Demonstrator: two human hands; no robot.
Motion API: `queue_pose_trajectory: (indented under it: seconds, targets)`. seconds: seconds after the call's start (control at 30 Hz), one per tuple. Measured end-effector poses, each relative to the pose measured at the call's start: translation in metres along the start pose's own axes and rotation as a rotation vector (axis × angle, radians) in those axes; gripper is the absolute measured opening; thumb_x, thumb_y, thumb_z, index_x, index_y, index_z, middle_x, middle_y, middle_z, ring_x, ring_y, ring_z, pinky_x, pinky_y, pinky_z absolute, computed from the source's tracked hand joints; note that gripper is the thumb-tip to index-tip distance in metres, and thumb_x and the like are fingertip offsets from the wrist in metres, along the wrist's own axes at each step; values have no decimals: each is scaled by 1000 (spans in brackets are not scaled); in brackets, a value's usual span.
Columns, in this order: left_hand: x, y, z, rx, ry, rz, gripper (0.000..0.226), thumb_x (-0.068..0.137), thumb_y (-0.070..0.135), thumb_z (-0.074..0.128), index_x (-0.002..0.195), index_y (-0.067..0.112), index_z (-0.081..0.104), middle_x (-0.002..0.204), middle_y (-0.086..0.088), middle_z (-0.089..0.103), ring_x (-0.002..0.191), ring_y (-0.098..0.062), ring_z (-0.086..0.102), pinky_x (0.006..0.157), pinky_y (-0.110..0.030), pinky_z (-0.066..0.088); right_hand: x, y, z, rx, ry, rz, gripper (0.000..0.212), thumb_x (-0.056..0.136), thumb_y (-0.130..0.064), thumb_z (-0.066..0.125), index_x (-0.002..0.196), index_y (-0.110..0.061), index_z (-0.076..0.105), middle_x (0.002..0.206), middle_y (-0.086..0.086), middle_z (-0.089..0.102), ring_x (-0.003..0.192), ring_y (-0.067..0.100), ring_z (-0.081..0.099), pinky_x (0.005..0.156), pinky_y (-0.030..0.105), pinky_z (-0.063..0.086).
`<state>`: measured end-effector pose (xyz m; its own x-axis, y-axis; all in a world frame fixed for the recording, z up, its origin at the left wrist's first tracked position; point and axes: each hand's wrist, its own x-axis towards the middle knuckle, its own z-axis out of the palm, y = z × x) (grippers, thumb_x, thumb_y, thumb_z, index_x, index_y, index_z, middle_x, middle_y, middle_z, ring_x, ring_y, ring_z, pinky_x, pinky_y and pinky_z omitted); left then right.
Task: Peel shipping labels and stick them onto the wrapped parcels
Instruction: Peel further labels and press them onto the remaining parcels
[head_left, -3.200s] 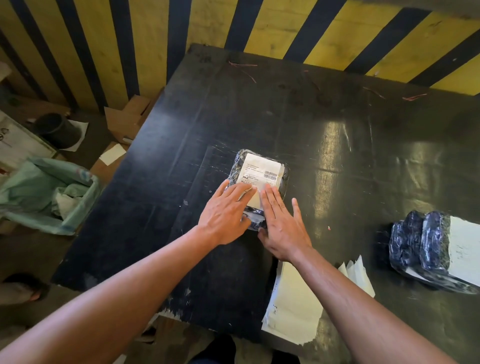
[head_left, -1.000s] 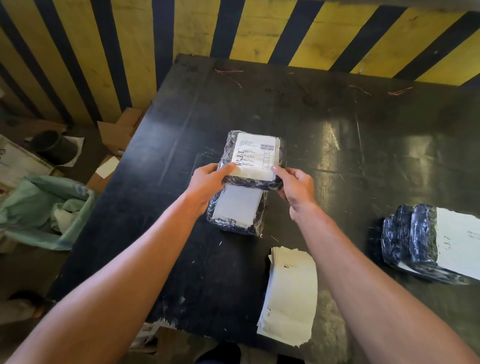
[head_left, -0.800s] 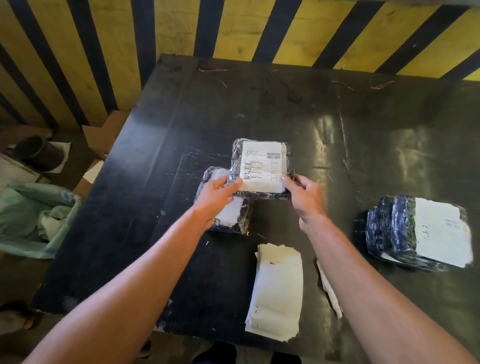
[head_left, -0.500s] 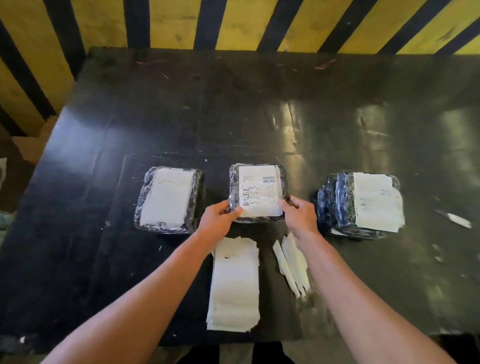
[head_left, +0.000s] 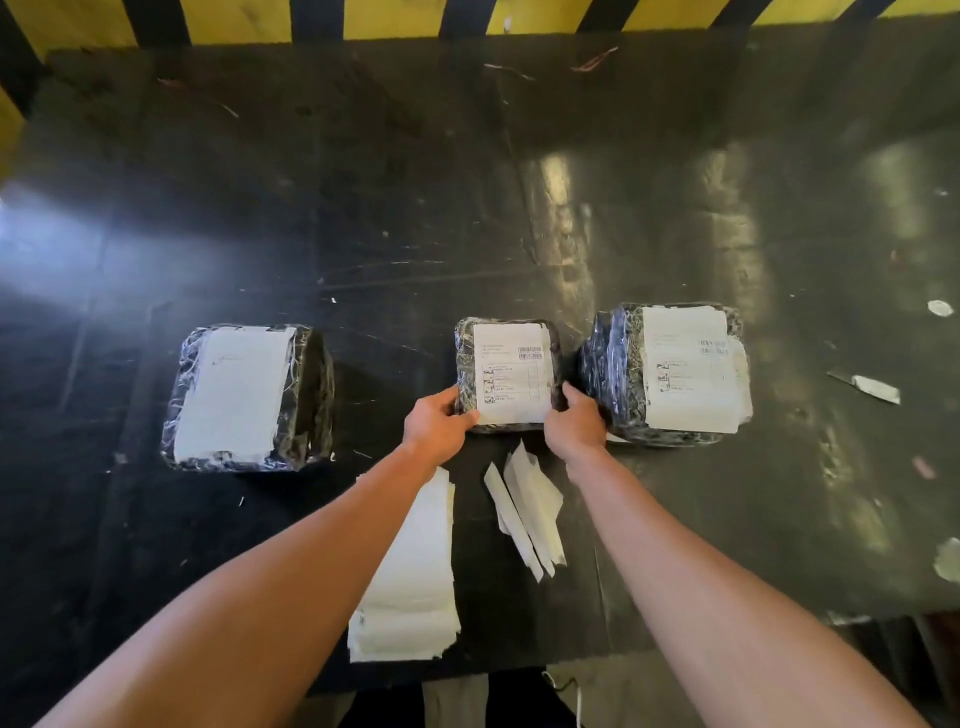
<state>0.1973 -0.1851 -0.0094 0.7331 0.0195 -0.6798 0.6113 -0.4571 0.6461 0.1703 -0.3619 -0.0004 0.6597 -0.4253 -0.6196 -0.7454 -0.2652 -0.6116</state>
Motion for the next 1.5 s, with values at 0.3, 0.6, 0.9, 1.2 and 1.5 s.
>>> queue_pose_trajectory:
  seconds: [0.3, 0.6, 0.9, 1.2, 1.5]
  targets:
    - [-29, -11, -35, 131, 115, 151, 54, 100, 29, 69, 151, 27, 52, 149, -4, 58, 131, -22, 61, 106, -41, 53, -35, 20, -6, -336, -57, -324, 72, 103, -21, 61, 165, -21, 26, 174, -2, 22, 160, 21, 22, 126, 38, 23]
    - [-116, -118, -98, 66, 301, 64, 33, 98, 35, 72, 127, 22, 66, 116, 3, 71, 99, -7, 67, 95, -40, 60, -115, 60, 48, -261, -163, -358, 22, 95, -30, 74, 113, -21, 67, 97, -6, 69, 88, 12, 65, 75, 21, 49]
    - [-129, -162, -82, 34, 205, -98, 28, 93, 36, 78, 115, 23, 68, 105, 5, 74, 93, -10, 71, 83, -36, 63, -136, 71, 99, -149, -150, -32, 43, 82, -48, 86, 100, -14, 66, 97, -2, 68, 90, 17, 64, 75, 28, 46]
    - [-131, -165, -79, 3, 175, -140, 34, 91, 29, 81, 120, 23, 64, 115, 2, 72, 103, -18, 70, 92, -43, 63, -137, 79, 97, -8, -174, 76, 37, 84, -25, 87, 67, -9, 59, 77, 8, 59, 73, 22, 56, 64, 28, 44]
    - [-136, -163, -86, 24, 237, -101, 45, 89, 38, 81, 127, 25, 62, 116, 4, 69, 100, -14, 69, 92, -36, 61, -135, 84, 67, 169, -256, 88, 9, 96, -19, 73, 95, -11, 75, 112, 7, 74, 111, 32, 67, 104, 49, 55]
